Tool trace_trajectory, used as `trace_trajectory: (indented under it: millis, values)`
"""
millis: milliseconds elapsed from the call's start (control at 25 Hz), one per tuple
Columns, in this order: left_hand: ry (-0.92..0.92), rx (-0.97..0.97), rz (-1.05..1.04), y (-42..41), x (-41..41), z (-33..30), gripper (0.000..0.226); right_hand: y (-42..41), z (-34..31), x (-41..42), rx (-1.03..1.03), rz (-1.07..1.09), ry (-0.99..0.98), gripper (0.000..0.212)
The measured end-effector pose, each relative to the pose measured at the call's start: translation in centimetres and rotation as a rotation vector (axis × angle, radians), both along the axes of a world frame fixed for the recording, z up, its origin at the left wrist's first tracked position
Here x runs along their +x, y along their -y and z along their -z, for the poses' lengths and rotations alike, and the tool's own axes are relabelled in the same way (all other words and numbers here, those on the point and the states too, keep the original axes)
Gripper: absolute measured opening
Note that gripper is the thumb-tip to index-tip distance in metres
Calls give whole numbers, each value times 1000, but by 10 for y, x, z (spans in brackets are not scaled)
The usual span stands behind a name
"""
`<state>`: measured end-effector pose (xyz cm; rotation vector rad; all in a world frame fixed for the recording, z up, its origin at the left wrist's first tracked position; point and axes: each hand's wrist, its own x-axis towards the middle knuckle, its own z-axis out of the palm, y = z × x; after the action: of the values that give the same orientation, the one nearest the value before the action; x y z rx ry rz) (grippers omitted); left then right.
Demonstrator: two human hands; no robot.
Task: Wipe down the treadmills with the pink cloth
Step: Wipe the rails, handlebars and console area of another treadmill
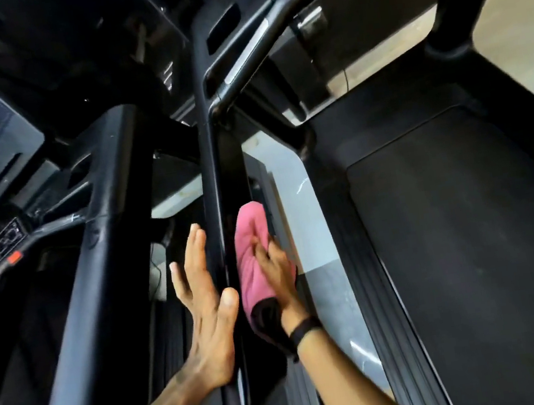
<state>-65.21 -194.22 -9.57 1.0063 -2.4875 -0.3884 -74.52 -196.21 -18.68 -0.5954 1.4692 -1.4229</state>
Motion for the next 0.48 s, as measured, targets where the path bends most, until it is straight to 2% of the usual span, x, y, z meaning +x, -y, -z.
trace_trajectory:
  millis: [80, 120, 160, 200, 240, 280, 360, 440, 480]
  values:
    - [67, 17, -3, -3, 0, -3, 83, -6, 4, -10, 2, -16, -37, 72]
    - [78, 16, -6, -2, 0, -5, 82, -15, 4, -1, 60, 17, -150, 76]
    - [76, 29, -22, -2, 0, -5, 80, -36, -3, 12, 45, 3, -170, 76]
    - [73, 42, -28, 0, 1, -5, 78, -52, -16, 22, -41, -6, -153, 72]
    - [69, 56, -18, 1, 1, -5, 77, -56, -21, 22, -160, -48, -323, 67]
    - [72, 77, -7, 1, 0, -6, 78, -42, -16, 20, -178, 3, -315, 64]
    - [105, 82, 13, -1, -3, -10, 83, -20, -20, 12, -78, 100, -191, 60]
    - [121, 85, 17, -3, -7, -14, 84, 19, -7, -10, 48, 77, 220, 49]
    - [124, 89, 15, -4, -8, -14, 83, 33, -1, -23, 56, 58, 323, 47]
